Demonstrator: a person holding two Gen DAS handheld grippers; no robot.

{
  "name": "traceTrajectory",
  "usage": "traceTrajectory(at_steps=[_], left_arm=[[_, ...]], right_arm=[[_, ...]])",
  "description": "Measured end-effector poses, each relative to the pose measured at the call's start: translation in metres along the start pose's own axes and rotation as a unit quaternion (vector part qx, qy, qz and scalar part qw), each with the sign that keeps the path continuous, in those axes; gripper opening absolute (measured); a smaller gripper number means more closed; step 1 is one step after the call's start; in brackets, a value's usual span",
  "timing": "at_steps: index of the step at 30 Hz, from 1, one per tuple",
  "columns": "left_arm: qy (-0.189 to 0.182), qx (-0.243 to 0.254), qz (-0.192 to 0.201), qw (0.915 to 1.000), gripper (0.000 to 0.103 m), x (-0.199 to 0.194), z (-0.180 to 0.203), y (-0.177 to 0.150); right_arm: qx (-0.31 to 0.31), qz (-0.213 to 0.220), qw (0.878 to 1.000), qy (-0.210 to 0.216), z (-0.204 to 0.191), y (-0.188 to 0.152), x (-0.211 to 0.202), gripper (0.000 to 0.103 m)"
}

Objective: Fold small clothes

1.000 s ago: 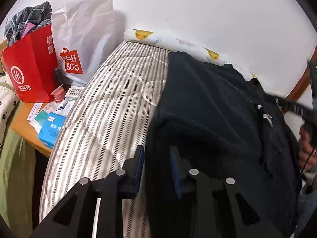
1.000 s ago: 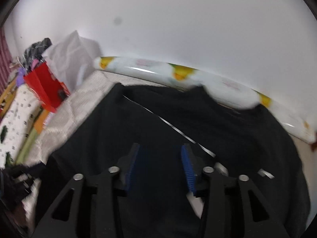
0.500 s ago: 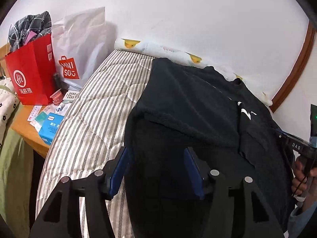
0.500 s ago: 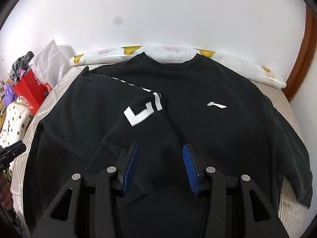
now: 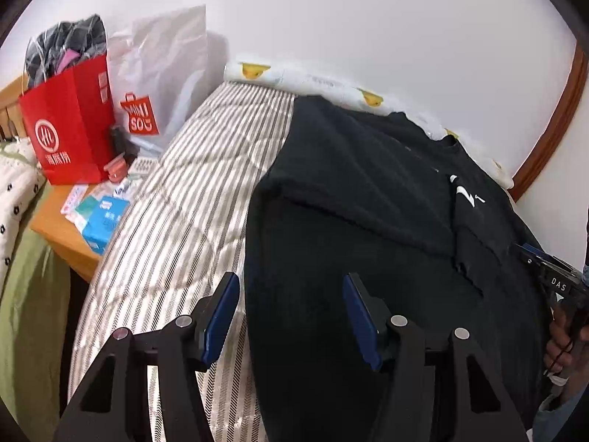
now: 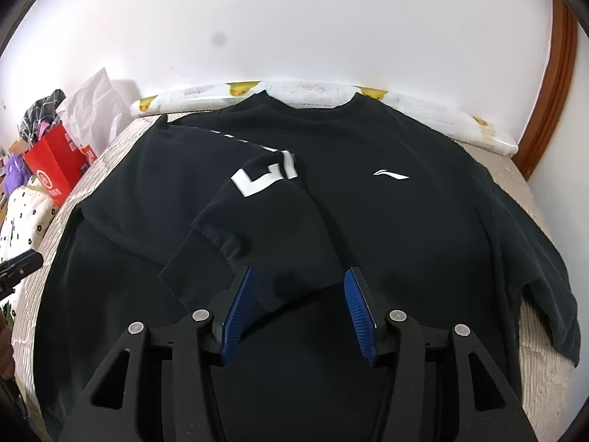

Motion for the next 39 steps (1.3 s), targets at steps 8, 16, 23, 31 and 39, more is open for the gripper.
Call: traceTrajectory(at_steps=[8, 16, 23, 31, 39], left_arm=[[-0.003, -0.001, -0.013, 0.9999, 0.056, 0.007, -0.001, -0.008], [-0.001, -0.007, -0.028, 0.9996, 0.056, 0.014, -0.003, -0.011], [0.000, 0.001, -0.043, 0.9991, 0.056, 0.021, 0.002, -0.019], [0.005, -0.012, -0.046, 0.9989, 0.056, 0.020, -0.005, -0.024], [0.005, -0.017, -0.044, 0.9989, 0.056, 0.017, -0.004, -0.023]], right_arm=[[-0.089, 0.000, 0.995, 0.041, -0.064, -0.016, 0.016, 0.057], [-0.124, -0.021, 0.992, 0.009, -0.081, -0.030, 0.052, 0.063], [-0.123, -0.008, 0.992, 0.021, -0.072, -0.025, 0.050, 0.015], [0.006, 0.050, 0.998, 0.043, 0.007, 0.022, 0.001, 0.008], [0.149, 0.053, 0.985, -0.064, 0.146, 0.048, 0.002, 0.012]])
Point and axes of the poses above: each gripper's, at about its wrist camera, not at the fingertips, and x roughly the way its jaws point, z to its right, y to its top, the point moved 7 cm from there along x, roughly the way its jaws point, and after that the axes turned 5 degrees about x, right-handed, at the moved point
